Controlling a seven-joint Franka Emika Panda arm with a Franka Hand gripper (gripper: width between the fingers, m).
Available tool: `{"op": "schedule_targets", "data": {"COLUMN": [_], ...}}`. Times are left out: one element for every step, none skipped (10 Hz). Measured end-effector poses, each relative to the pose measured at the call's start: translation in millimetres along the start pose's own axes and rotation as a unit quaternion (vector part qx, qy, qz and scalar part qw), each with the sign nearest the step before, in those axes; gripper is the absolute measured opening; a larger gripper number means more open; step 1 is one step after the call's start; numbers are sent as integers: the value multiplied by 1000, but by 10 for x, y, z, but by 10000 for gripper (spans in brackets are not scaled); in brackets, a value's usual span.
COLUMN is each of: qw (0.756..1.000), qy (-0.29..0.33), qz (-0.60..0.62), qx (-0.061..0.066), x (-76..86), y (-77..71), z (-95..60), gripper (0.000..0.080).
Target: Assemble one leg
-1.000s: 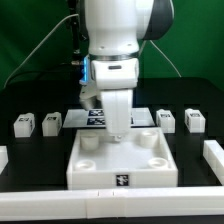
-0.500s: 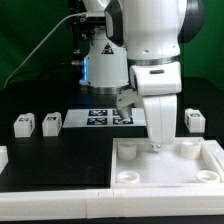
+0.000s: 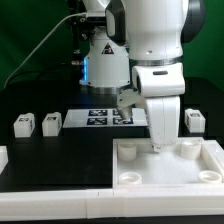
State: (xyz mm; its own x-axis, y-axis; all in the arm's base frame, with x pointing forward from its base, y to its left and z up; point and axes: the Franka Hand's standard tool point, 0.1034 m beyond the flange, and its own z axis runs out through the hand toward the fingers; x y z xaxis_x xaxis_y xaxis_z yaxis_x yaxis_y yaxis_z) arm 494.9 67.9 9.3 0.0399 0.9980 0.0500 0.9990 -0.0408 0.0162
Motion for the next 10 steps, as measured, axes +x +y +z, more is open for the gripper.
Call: {"op": "schedule_targets", "data": {"qw": [1000, 1000, 1000, 1000, 1000, 1000, 1000, 1000, 1000, 1000], "qy": [0, 0, 0, 0, 0, 0, 0, 0, 0, 0], "qz": [0, 0, 1, 1, 1, 1, 1, 1, 1, 1], "qx": [0, 0, 0, 0, 0, 0, 0, 0, 0, 0], "x": [-3, -4, -5, -7, -7, -8, -9, -9, -10, -11], "y": [0, 0, 0, 0, 0, 1, 1, 1, 1, 1], "z": [1, 1, 1, 1, 1, 1, 1, 1, 1, 1], "gripper": [147, 283, 283, 467, 585, 585, 636, 646, 646, 648]}}
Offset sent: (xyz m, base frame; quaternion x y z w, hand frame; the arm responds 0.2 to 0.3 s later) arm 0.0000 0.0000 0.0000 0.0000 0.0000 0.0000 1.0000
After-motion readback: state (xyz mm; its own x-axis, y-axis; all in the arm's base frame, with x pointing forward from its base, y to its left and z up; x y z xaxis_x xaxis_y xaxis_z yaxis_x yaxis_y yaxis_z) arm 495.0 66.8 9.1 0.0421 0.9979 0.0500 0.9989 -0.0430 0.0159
